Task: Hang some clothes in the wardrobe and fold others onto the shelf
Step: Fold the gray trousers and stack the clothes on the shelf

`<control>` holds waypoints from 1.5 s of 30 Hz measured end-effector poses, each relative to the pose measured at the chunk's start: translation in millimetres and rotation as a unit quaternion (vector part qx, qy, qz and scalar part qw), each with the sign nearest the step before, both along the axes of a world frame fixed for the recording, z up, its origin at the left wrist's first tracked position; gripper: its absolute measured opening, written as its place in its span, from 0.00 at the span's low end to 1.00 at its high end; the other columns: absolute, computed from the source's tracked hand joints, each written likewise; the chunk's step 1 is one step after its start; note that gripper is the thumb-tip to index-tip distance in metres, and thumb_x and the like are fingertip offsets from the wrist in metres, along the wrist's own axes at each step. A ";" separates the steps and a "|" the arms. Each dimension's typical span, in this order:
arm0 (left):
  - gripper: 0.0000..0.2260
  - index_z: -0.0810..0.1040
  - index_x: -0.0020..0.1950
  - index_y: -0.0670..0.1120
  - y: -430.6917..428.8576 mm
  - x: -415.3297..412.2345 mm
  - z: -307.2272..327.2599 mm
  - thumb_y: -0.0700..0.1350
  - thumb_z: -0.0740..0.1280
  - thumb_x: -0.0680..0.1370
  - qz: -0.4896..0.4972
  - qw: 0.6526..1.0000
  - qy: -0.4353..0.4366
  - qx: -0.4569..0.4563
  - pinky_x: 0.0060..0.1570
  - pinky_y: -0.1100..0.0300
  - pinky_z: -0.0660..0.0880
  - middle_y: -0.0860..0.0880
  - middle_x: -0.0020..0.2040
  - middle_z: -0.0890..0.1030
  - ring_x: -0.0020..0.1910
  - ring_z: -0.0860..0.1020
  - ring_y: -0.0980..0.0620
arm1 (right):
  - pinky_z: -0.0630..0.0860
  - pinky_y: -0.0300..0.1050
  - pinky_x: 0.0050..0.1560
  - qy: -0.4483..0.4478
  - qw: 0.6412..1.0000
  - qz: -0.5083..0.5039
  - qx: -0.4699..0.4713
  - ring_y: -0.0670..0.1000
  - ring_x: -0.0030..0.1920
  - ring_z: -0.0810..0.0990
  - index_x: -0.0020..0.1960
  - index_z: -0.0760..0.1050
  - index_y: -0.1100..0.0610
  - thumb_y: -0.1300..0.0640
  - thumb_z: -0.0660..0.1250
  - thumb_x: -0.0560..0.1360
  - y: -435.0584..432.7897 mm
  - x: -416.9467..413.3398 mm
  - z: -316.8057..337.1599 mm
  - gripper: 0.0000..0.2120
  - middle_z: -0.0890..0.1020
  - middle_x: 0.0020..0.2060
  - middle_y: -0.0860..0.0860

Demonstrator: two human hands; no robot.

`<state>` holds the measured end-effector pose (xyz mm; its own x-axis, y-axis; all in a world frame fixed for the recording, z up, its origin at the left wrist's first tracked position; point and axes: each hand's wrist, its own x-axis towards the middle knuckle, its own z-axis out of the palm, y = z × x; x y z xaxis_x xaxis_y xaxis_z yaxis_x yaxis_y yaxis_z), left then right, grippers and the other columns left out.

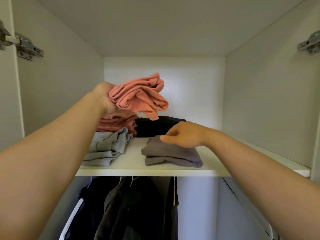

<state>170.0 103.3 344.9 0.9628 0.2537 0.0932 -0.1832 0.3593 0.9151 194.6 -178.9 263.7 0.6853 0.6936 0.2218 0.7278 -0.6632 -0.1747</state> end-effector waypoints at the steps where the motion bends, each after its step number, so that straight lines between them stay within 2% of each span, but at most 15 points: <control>1: 0.21 0.79 0.58 0.34 -16.3 -5.4 -2.7 0.45 0.50 0.83 -0.004 1.000 -0.007 0.013 0.46 0.37 0.80 0.36 0.55 0.82 0.53 0.82 0.40 | 0.73 0.45 0.57 -0.010 1.000 -0.018 -0.005 0.48 0.52 0.79 0.50 0.80 0.48 0.35 0.55 0.80 -0.1 6.3 -6.7 0.21 0.83 0.51 0.45; 3: 0.23 0.79 0.54 0.34 -41.5 -17.1 -5.8 0.43 0.46 0.84 -0.037 0.999 -0.011 0.017 0.37 0.36 0.79 0.35 0.50 0.83 0.44 0.84 0.40 | 0.64 0.48 0.70 0.024 0.995 -0.029 -0.093 0.52 0.69 0.71 0.70 0.72 0.44 0.35 0.50 0.81 3.1 12.2 -29.9 0.24 0.75 0.69 0.46; 5: 0.22 0.79 0.53 0.33 -50.8 -19.6 -7.8 0.42 0.47 0.83 -0.028 0.999 -0.028 -0.004 0.35 0.39 0.80 0.36 0.49 0.83 0.39 0.85 0.41 | 0.55 0.49 0.75 0.069 0.991 -0.020 -0.112 0.52 0.78 0.59 0.78 0.60 0.42 0.35 0.48 0.82 3.7 14.5 -46.1 0.27 0.64 0.77 0.45; 9: 0.21 0.74 0.68 0.36 -67.2 -10.5 -12.4 0.40 0.52 0.80 -0.040 0.999 -0.011 -0.008 0.52 0.45 0.80 0.37 0.56 0.81 0.50 0.82 0.42 | 0.71 0.43 0.60 0.168 0.964 -0.044 0.201 0.53 0.62 0.78 0.60 0.80 0.51 0.43 0.53 0.83 -7.9 19.3 -38.3 0.20 0.82 0.59 0.49; 11: 0.20 0.74 0.69 0.37 -73.3 -4.9 -18.4 0.42 0.53 0.81 -0.063 0.998 -0.011 -0.014 0.52 0.46 0.80 0.38 0.55 0.81 0.50 0.82 0.42 | 0.72 0.48 0.62 0.229 0.895 -0.062 0.378 0.54 0.59 0.80 0.59 0.80 0.54 0.42 0.51 0.84 -15.8 26.6 -30.4 0.23 0.84 0.54 0.53; 13: 0.19 0.78 0.63 0.35 -80.2 1.7 -29.5 0.44 0.54 0.82 -0.080 0.997 0.006 -0.019 0.51 0.46 0.80 0.37 0.55 0.82 0.48 0.83 0.41 | 0.74 0.54 0.62 0.355 0.782 -0.007 0.513 0.56 0.57 0.82 0.61 0.77 0.53 0.35 0.45 0.82 -20.9 29.3 -19.6 0.29 0.85 0.53 0.55; 15: 0.18 0.79 0.61 0.35 -87.5 9.9 -45.5 0.46 0.56 0.83 -0.087 0.996 0.027 0.002 0.57 0.47 0.78 0.37 0.59 0.81 0.51 0.82 0.41 | 0.76 0.60 0.58 0.480 0.657 0.056 0.579 0.61 0.56 0.83 0.65 0.74 0.58 0.29 0.44 0.78 -25.9 30.7 -8.7 0.38 0.84 0.55 0.60; 17: 0.15 0.79 0.59 0.40 -93.5 20.2 -65.3 0.48 0.58 0.83 -0.074 0.994 0.067 0.041 0.56 0.48 0.78 0.39 0.57 0.82 0.49 0.81 0.43 | 0.77 0.63 0.54 0.544 0.603 0.062 0.580 0.64 0.54 0.83 0.64 0.74 0.63 0.24 0.46 0.74 -28.7 28.8 -3.3 0.46 0.83 0.56 0.63; 20: 0.13 0.79 0.59 0.42 -95.8 30.0 -96.7 0.46 0.59 0.84 -0.043 0.974 0.150 0.164 0.43 0.53 0.81 0.42 0.48 0.84 0.43 0.82 0.46 | 0.82 0.58 0.46 0.518 0.692 -0.030 0.502 0.62 0.43 0.85 0.52 0.80 0.62 0.23 0.53 0.72 -28.8 27.0 -8.1 0.42 0.85 0.46 0.62; 23: 0.15 0.77 0.62 0.44 -94.4 25.2 -102.0 0.52 0.63 0.82 -0.059 0.955 0.187 0.223 0.47 0.51 0.83 0.42 0.52 0.85 0.49 0.84 0.46 | 0.84 0.56 0.43 0.461 0.783 -0.091 0.408 0.59 0.40 0.86 0.50 0.82 0.60 0.32 0.63 0.76 -25.0 29.5 -11.8 0.29 0.86 0.43 0.60; 27: 0.16 0.80 0.62 0.42 -90.6 12.3 -85.8 0.51 0.66 0.81 -0.103 0.959 0.183 0.190 0.49 0.51 0.82 0.43 0.59 0.83 0.51 0.83 0.47 | 0.83 0.46 0.39 0.446 0.796 -0.108 0.396 0.56 0.37 0.85 0.46 0.82 0.58 0.41 0.65 0.78 -21.3 28.0 -1.4 0.19 0.86 0.41 0.56; 31: 0.11 0.82 0.57 0.40 -89.9 8.2 -97.3 0.46 0.70 0.79 -0.105 0.949 0.193 0.224 0.47 0.56 0.83 0.43 0.52 0.85 0.47 0.84 0.49 | 0.75 0.35 0.25 0.427 0.814 -0.145 0.366 0.48 0.27 0.81 0.41 0.77 0.56 0.55 0.65 0.79 -21.4 24.0 -4.7 0.10 0.82 0.31 0.51; 37: 0.12 0.79 0.59 0.40 -95.3 11.5 -98.5 0.46 0.70 0.79 -0.027 0.948 0.154 0.278 0.55 0.48 0.80 0.42 0.52 0.85 0.53 0.83 0.45 | 0.81 0.57 0.56 0.362 0.833 -0.117 0.402 0.58 0.42 0.84 0.50 0.79 0.61 0.62 0.66 0.76 -19.8 16.4 -9.5 0.05 0.85 0.42 0.59; 41: 0.13 0.80 0.59 0.41 -95.8 11.6 -101.1 0.47 0.69 0.79 -0.029 0.952 0.146 0.268 0.57 0.47 0.80 0.42 0.53 0.85 0.54 0.83 0.44 | 0.82 0.47 0.43 0.331 0.836 -0.116 0.423 0.55 0.37 0.82 0.49 0.78 0.57 0.61 0.65 0.76 -18.2 17.4 -11.3 0.03 0.84 0.38 0.56; 45: 0.14 0.80 0.59 0.41 -100.5 10.0 -108.4 0.49 0.71 0.78 -0.031 0.911 0.232 0.341 0.48 0.55 0.81 0.45 0.50 0.86 0.47 0.84 0.48 | 0.71 0.35 0.26 0.317 0.877 -0.197 0.304 0.48 0.33 0.76 0.45 0.74 0.55 0.58 0.63 0.79 -13.0 15.7 -23.3 0.04 0.79 0.34 0.51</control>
